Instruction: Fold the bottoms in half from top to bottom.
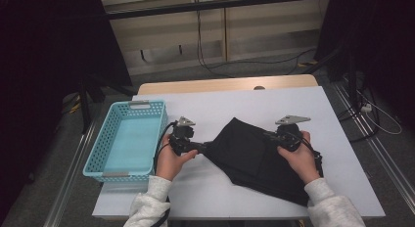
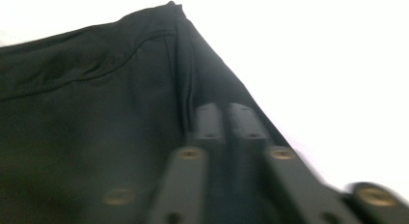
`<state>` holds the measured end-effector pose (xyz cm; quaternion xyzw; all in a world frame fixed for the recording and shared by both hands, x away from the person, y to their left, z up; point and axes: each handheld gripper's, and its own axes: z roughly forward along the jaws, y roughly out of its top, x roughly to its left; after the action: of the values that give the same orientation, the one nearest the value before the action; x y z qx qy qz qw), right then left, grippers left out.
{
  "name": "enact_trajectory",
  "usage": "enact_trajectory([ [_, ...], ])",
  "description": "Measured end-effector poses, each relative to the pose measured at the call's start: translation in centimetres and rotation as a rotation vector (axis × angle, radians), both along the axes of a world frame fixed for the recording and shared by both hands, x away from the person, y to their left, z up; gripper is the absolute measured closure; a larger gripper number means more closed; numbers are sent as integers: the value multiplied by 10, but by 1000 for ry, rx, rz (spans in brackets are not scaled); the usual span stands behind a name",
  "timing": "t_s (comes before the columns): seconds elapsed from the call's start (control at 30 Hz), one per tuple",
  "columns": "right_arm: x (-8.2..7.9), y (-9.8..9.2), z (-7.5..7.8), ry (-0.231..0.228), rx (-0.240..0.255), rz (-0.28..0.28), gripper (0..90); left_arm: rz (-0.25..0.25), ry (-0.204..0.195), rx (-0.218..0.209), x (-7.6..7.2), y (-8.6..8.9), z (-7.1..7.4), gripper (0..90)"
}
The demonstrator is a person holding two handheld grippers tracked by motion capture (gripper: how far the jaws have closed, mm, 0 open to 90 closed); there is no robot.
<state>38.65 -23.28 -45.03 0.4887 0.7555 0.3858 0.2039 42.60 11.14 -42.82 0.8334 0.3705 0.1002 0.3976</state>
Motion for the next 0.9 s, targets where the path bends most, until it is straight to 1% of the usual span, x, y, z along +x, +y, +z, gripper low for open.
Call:
enact_trajectory([
  [0.03,-1,0,2,-9,-8,-1,772,-2,0,2,0,0,0,148],
  [0.07,-2,1,5,-16,4,1,746,-4,3,1,0,-1,1,148],
  [0.1,-3,1,7,-17,17,3,691,-5,1,-2,-1,-1,1,148],
  [0.17,-3,5,9,-5,26,29,661,-4,2,-5,-1,-1,1,148],
  [0.2,-3,7,9,2,39,46,642,-5,2,1,0,-1,1,148],
  [0.23,-3,10,8,5,41,58,633,-5,3,6,0,-1,1,148],
  [0.3,-3,16,4,26,0,80,603,-2,-1,1,0,0,0,148],
  [0.4,-1,17,-1,28,-61,55,574,-8,-1,5,0,1,1,148],
  [0.43,0,15,-3,40,-42,56,574,-6,2,2,0,1,1,148],
  [0.47,1,14,-5,59,-7,65,564,-1,-3,1,-1,1,1,148],
  [0.5,1,14,-7,69,5,76,567,-2,-6,4,0,1,0,148],
  [0.53,1,15,-8,81,-1,84,567,4,0,-2,-1,0,0,148],
  [0.57,1,17,-10,89,-17,87,571,1,3,2,0,1,0,148],
  [0.6,1,18,-11,86,-6,87,651,-3,-1,9,0,1,0,148],
  [0.63,1,19,-11,81,-3,99,741,1,1,1,-1,0,0,148],
  [0.67,0,19,-10,75,-5,103,805,0,1,0,-1,0,0,148],
  [0.7,0,19,-9,63,-7,99,817,-4,-6,7,0,1,0,148],
  [0.73,0,18,-7,62,3,94,825,-3,0,1,-1,1,1,148],
  [0.77,0,16,-7,65,19,89,831,-9,6,4,-1,1,1,148],
  [0.9,-1,5,0,86,94,71,833,-8,3,5,-1,2,2,148],
])
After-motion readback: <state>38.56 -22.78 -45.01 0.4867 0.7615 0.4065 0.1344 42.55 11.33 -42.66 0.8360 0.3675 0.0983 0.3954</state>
